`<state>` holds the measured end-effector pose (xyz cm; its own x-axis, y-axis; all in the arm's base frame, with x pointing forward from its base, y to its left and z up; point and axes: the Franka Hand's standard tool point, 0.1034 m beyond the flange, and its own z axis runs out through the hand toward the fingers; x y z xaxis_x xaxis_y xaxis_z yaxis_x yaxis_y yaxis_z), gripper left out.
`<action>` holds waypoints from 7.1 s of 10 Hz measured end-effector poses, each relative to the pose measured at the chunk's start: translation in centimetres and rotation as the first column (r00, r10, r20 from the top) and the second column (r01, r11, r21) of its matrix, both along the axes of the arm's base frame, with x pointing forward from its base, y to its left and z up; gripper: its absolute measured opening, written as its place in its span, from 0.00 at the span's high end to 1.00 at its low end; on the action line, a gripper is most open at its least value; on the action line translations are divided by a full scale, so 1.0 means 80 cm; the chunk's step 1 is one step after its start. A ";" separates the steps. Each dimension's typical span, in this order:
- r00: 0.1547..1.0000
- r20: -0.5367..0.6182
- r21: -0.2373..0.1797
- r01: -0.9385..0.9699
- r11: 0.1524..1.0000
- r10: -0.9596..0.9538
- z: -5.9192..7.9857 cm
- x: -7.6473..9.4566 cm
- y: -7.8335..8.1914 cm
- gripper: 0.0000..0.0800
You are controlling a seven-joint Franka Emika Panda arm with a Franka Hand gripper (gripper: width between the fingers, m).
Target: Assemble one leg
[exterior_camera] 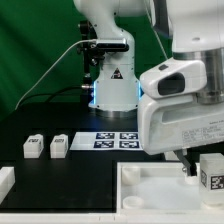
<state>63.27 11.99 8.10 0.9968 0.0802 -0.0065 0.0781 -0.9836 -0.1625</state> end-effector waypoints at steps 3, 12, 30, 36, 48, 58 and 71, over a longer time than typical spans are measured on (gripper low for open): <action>1.000 0.010 -0.001 0.003 1.000 -0.003 -0.002 0.001 -0.001 0.22; 0.722 -0.077 -0.048 0.687 0.725 -0.688 -0.002 0.006 -0.010 0.63; 0.991 -0.025 -0.086 0.126 0.988 -0.128 -0.016 -0.004 -0.008 0.19; 0.867 -0.061 -0.094 0.489 0.867 -0.495 -0.016 -0.004 -0.003 0.64; -0.351 -0.161 -0.269 0.915 -0.301 -0.922 -0.018 0.006 -0.003 0.45; 0.775 -0.142 -0.081 0.611 0.788 -0.616 -0.018 -0.001 -0.002 0.19; -0.257 -0.187 -0.173 0.959 -0.226 -0.948 -0.016 -0.002 -0.017 0.64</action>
Offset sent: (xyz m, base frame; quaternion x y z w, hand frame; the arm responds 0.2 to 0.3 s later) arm 0.0000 0.0000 0.0000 0.0000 0.0000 0.0000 1.0000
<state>63.12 10.61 6.80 -0.1805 -0.9616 -0.2068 -0.9828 0.1847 -0.0014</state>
